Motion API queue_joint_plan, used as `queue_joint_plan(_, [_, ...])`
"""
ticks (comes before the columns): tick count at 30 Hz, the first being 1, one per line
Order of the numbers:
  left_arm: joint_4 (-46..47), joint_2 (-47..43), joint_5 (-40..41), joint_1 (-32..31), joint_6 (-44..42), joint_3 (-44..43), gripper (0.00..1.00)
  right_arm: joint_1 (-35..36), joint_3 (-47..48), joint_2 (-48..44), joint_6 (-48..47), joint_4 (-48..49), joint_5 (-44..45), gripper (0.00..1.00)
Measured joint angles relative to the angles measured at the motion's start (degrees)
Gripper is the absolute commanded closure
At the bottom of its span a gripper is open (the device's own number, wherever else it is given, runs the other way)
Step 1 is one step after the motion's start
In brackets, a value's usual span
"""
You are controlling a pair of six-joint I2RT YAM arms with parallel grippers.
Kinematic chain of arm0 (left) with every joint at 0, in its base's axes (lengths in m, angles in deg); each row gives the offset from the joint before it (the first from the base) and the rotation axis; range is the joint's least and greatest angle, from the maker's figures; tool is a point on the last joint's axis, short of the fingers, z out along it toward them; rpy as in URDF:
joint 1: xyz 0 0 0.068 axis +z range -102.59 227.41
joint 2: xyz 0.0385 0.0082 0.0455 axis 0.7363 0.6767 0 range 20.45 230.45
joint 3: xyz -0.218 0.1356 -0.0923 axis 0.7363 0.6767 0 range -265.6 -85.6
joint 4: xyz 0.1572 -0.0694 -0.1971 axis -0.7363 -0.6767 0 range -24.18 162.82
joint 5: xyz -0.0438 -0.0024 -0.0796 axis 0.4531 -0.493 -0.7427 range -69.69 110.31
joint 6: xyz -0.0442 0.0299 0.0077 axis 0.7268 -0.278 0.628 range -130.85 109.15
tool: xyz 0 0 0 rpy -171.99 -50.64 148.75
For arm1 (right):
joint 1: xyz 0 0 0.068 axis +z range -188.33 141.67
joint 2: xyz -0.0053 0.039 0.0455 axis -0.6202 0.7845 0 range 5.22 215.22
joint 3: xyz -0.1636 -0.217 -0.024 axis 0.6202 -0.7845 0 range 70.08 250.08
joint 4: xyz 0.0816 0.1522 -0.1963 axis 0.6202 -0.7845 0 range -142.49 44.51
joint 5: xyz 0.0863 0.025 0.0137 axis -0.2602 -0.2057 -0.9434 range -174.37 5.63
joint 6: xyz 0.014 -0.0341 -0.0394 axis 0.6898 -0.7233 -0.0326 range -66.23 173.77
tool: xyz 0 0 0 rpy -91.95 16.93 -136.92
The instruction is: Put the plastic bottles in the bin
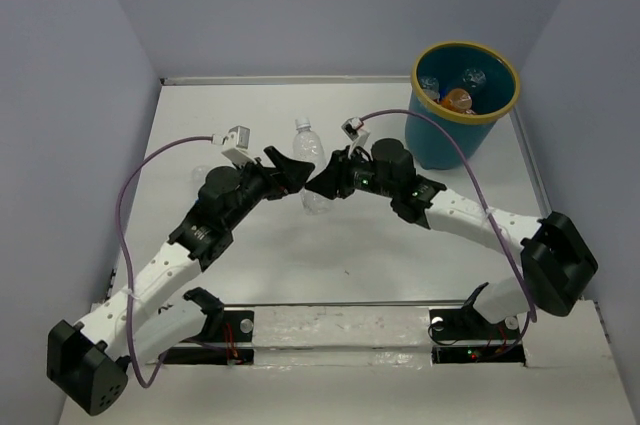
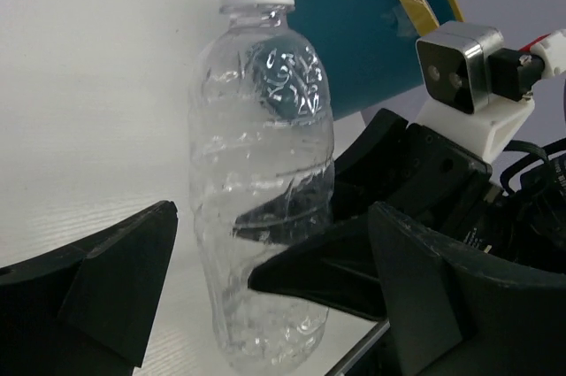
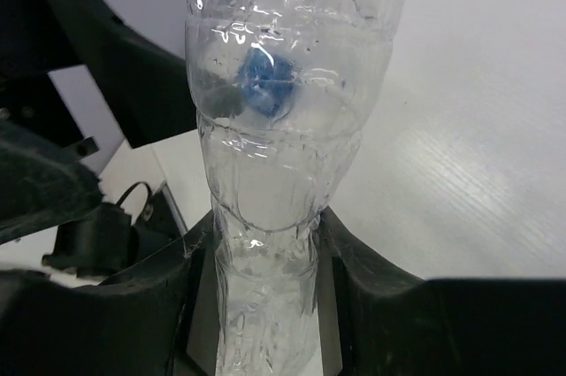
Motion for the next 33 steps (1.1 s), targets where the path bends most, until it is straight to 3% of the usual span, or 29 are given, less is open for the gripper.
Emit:
queue_joint_plan(8, [-12.66,-8.66,8.61,-0.24,-7.87,-8.39,0.01,-2.34,9.16,-8.17,-9.62,-9.9,16.0,0.8])
queue_joint_plan(15, [-24.17,-14.53,19.87,-0.22,-15.26,-10.54,0.01,-23.63,21.84,-13.57,-18.38,-12.24,32.02,0.8])
queue_joint_plan(22, [-28.87,-16.33,27.41,-0.22,-18.99,-8.72,0.01,-36.74,26.53,-4.15,-21.68,-12.63,39.43,0.79])
queue_joint_plan(26, [-30.49,-15.37,29.59,-0.2,-19.56,-7.98,0.01,-39.8,25.99,2.1,-21.18,-15.39,39.6,0.59])
queue_joint_plan(27, [-30.62,-15.08,29.77,-0.17,-19.61,-7.98,0.01,-39.89,25.64,2.47,-21.07,-15.41,39.63,0.51])
queue_joint_plan(28, [-30.71,-14.51,30.05,-0.13,-19.67,-7.98,0.01,-39.95,24.55,2.99,-20.7,-15.96,39.69,0.34])
queue_joint_plan(29, [-30.88,-13.29,30.36,0.26,-19.74,-7.98,0.01,-39.93,23.67,3.04,-20.31,-16.2,39.76,0.28])
queue_joint_plan(31, [-31.23,-11.39,30.58,0.57,-19.76,-7.98,0.01,-39.87,22.86,3.04,-19.37,-16.41,39.93,0.17])
queue_joint_plan(33, [-31.67,-9.53,30.93,0.74,-19.76,-7.98,0.01,-39.82,22.75,2.82,-19.04,-16.33,39.47,0.15])
